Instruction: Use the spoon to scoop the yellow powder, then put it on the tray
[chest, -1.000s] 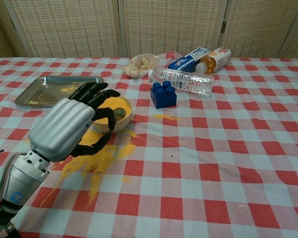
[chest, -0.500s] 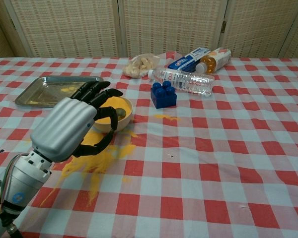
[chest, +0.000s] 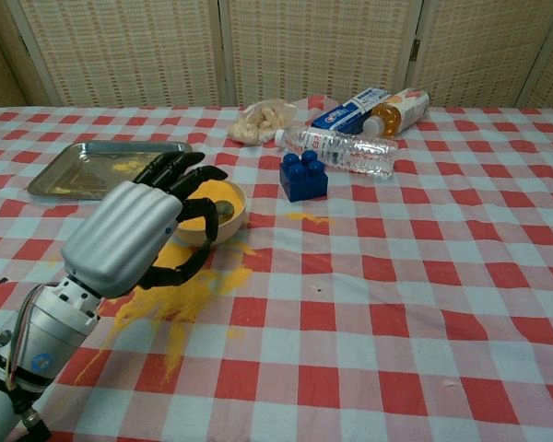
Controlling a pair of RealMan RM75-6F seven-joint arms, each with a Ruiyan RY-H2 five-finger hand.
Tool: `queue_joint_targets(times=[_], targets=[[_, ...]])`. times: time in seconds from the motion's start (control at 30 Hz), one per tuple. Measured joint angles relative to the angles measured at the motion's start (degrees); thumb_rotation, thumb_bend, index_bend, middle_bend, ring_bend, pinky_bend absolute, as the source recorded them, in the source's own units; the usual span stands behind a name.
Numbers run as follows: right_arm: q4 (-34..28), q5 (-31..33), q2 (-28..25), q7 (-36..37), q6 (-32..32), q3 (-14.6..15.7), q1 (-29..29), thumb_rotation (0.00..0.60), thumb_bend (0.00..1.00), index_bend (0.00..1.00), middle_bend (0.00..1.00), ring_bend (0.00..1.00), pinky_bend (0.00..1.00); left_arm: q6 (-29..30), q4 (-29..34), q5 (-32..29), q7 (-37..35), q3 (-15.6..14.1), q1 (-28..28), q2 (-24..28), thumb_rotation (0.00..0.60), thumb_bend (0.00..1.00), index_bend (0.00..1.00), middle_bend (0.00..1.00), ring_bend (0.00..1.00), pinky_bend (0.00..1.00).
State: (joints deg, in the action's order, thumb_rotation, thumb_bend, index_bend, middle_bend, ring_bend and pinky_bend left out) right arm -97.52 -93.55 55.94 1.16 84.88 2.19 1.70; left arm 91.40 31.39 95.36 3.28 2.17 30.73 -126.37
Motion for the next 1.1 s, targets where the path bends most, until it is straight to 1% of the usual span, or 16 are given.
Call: queue_joint_targets(times=[0.23, 0.33, 0.63, 0.8, 0.9, 0.97, 1.1], targets=[[-0.07, 0.03, 0.14, -0.32, -0.07, 0.01, 0.02, 0.6, 0.05, 0.0, 0.0, 0.0, 0.0, 0.2, 0.01, -0.04, -0.77, -0.1, -0.01, 0.11, 0.6, 0.43, 0.55, 0.15, 0.0, 0.05], [-0.08, 0.02, 0.13, -0.34, -0.02, 0.02, -0.02, 0.6, 0.05, 0.0, 0.0, 0.0, 0.0, 0.56, 0.01, -0.01, -0.96, -0.06, 0.04, 0.11, 0.6, 0.45, 0.58, 0.16, 0.0, 0.05], [-0.09, -0.32, -0.01, -0.16, 0.02, 0.19, -0.04, 0.6, 0.05, 0.0, 0.0, 0.0, 0.0, 1.62, -0.34, -0.4, -1.69, 0.74, 0.33, -0.01, 0.6, 0.58, 0.66, 0.21, 0.0, 0.05], [-0.11, -0.36, 0.02, -0.31, -0.13, 0.24, 0.01, 0.6, 0.05, 0.0, 0.0, 0.0, 0.0, 2.75, -0.43, -0.5, -2.12, 1.25, 0.55, 0.08, 0.6, 0.67, 0.72, 0.26, 0.03, 0.06], [-0.14, -0.29, 0.05, -0.41, -0.2, 0.23, 0.03, 0.6, 0.05, 0.0, 0.0, 0.0, 0.0, 3.73, -0.61, -0.65, -2.57, 1.84, 0.8, 0.23, 0.6, 0.71, 0.77, 0.3, 0.05, 0.06], [-0.17, -0.22, 0.07, -0.46, -0.2, 0.2, 0.03, 0.6, 0.05, 0.0, 0.0, 0.0, 0.0, 4.34, -0.68, -0.82, -3.04, 2.32, 1.02, 0.44, 0.6, 0.72, 0.78, 0.32, 0.06, 0.06], [-0.18, -0.08, 0.15, -0.68, -0.34, 0.17, 0.07, 0.6, 0.05, 0.0, 0.0, 0.0, 0.0, 4.85, 0.01, -1.08, -4.0, 2.83, 1.31, 1.02, 0.6, 0.7, 0.8, 0.35, 0.07, 0.06]])
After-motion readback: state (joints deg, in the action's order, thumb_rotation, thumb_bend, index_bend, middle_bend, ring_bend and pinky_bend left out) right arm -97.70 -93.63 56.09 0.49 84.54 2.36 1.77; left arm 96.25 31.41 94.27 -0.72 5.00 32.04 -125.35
